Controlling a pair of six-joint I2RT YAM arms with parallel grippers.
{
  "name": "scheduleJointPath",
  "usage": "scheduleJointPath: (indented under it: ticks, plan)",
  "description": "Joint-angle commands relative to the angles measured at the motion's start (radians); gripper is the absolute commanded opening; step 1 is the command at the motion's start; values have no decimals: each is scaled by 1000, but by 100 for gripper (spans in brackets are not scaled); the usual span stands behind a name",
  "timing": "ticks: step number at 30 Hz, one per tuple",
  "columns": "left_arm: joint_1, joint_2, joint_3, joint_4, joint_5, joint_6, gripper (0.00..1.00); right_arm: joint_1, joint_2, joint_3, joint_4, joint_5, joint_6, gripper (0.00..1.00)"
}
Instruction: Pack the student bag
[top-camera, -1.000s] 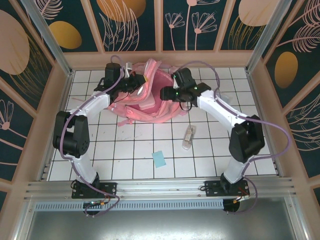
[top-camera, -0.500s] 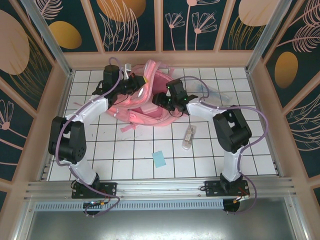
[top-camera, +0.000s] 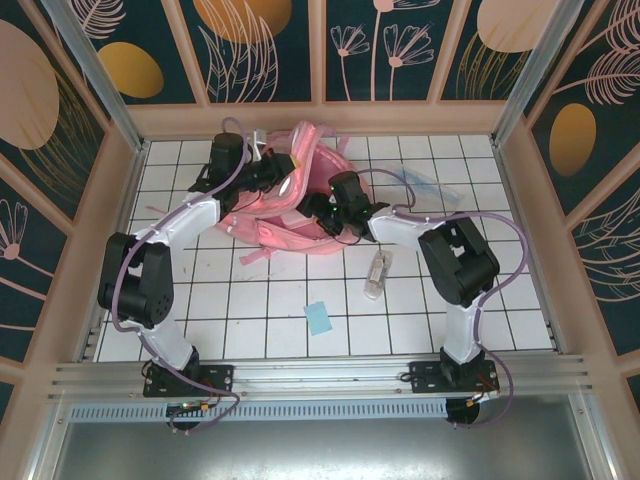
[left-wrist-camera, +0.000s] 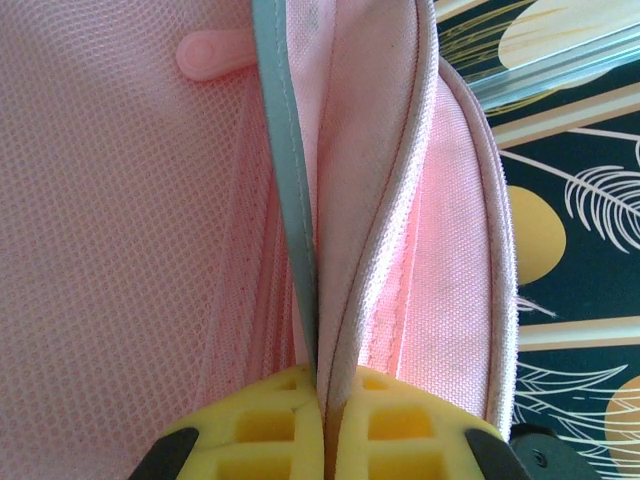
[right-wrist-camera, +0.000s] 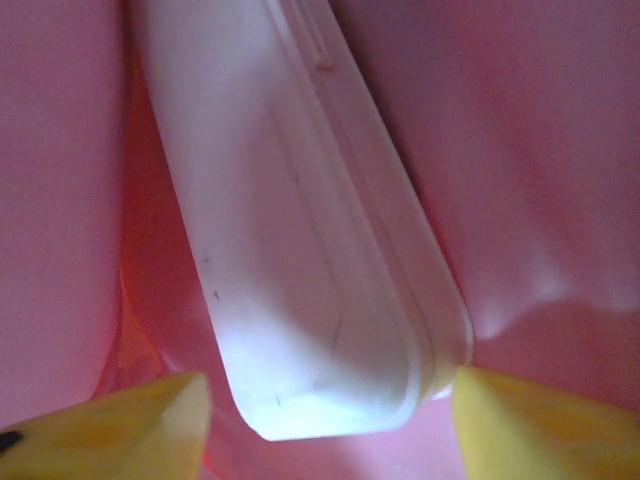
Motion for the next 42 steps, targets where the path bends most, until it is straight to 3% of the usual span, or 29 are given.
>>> scheduleJointPath:
  ticks: [1, 6, 11, 15, 20, 24, 27, 30, 33, 36, 42]
  plan:
    - [-25, -73, 10, 128, 26, -3, 0, -17, 55, 28, 130, 12, 39, 52]
    - [-37, -113, -22, 105, 25, -2, 0, -29, 130, 136, 193, 46, -16, 34]
    - [-45, -125, -29, 93, 28, -2, 0, -10, 262, 309, 192, -27, -25, 32]
    - [-43, -122, -10, 62, 7, 30, 0, -7, 296, 343, 231, -111, -32, 34]
    - [-31, -92, 16, 9, -61, 81, 0, -81, 118, 168, 239, -115, -114, 43]
    - [-9, -60, 24, 26, -71, 70, 0, -171, -66, 64, 83, -107, -262, 51]
    - [-2, -50, 43, 23, -75, 73, 0, -248, -177, 42, -117, -37, -425, 59]
    - [-1, -48, 61, 9, -77, 81, 0, -337, -214, 82, -329, 129, -580, 72]
    - [0, -50, 67, 5, -69, 81, 0, -453, -155, 178, -527, 296, -646, 80]
    - [-1, -56, 57, 6, -64, 78, 0, -552, -68, 245, -609, 414, -674, 85]
    - [-1, -70, 45, -8, -61, 90, 0, -679, 103, 366, -679, 513, -704, 92]
